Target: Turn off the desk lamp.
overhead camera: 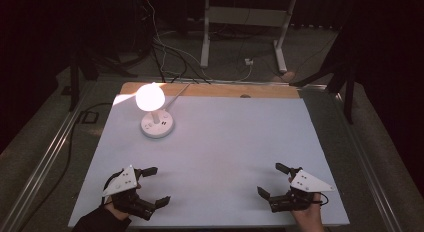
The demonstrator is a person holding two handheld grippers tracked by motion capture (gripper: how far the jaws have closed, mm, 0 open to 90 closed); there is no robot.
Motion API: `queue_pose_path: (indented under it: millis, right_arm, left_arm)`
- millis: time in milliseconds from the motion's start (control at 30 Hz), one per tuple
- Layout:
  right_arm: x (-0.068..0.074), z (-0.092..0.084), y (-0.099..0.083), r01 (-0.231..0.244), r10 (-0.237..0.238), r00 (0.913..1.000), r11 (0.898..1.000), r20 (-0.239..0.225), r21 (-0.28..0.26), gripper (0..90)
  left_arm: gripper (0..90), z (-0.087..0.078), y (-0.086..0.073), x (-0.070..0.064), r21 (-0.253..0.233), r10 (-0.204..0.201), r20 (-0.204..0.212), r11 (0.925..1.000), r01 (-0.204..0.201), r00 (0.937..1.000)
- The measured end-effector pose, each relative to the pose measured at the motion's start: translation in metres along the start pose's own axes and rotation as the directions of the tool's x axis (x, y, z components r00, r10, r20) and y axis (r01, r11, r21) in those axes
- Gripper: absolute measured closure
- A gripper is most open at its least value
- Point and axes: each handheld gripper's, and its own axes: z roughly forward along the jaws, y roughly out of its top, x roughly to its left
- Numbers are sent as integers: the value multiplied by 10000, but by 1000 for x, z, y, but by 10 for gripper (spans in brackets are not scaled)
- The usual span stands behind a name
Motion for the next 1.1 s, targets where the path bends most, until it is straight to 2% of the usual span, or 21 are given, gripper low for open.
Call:
queue_pose_path:
  millis: [33,233,700,1100]
  right_arm:
    - [0,0,0,12,-12,10000,10000,2,-8,0]
    - [0,-1,0,-20,20,10000,10000,19,-21,0]
    - [0,-1,0,-44,44,10000,10000,-2,-15,0]
    - [0,-1,0,-39,39,10000,10000,-4,-21,0]
  left_arm:
    - [4,0,2,0,38,-25,143,10000,25,9999]
    - [4,-1,17,4,2,159,256,9999,-160,9995]
    - [4,-1,35,17,-153,6,-421,9999,-12,9991]
    - [4,2,45,31,-297,-197,-795,9994,174,9966]
